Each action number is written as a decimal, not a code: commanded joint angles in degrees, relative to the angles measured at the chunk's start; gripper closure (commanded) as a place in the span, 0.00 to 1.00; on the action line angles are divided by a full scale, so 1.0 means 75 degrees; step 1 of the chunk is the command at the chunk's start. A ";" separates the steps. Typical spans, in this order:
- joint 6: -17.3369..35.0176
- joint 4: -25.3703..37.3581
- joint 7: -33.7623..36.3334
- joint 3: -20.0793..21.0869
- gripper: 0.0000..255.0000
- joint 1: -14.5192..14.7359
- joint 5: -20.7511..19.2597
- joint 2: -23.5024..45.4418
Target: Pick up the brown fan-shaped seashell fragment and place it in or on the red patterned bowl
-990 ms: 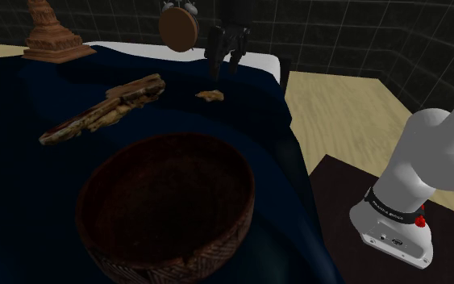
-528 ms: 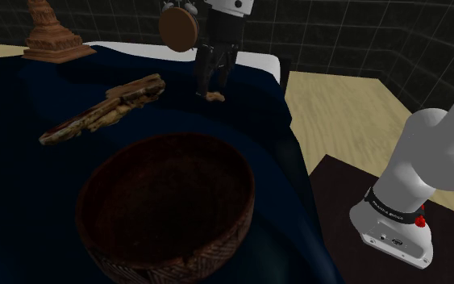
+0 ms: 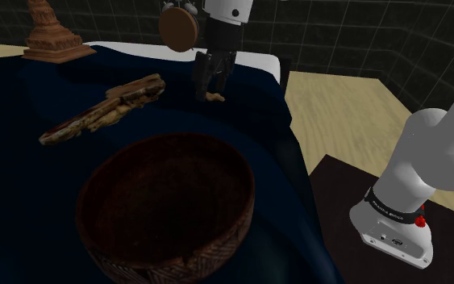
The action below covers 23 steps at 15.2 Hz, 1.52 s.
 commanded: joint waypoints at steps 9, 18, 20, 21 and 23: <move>-0.0018 0.0008 0.0006 0.0002 1.00 0.0003 0.0002 -0.0012; -0.0603 0.1194 0.0443 0.0175 0.00 -0.0153 -0.0961 0.0777; -0.0405 0.1036 0.0451 0.0183 0.00 -0.0148 -0.0972 0.0818; -0.0306 0.0959 0.0456 0.0188 0.00 -0.0146 -0.0979 0.0841; -0.0110 0.0812 0.0466 0.0197 0.00 -0.0143 -0.0993 0.0892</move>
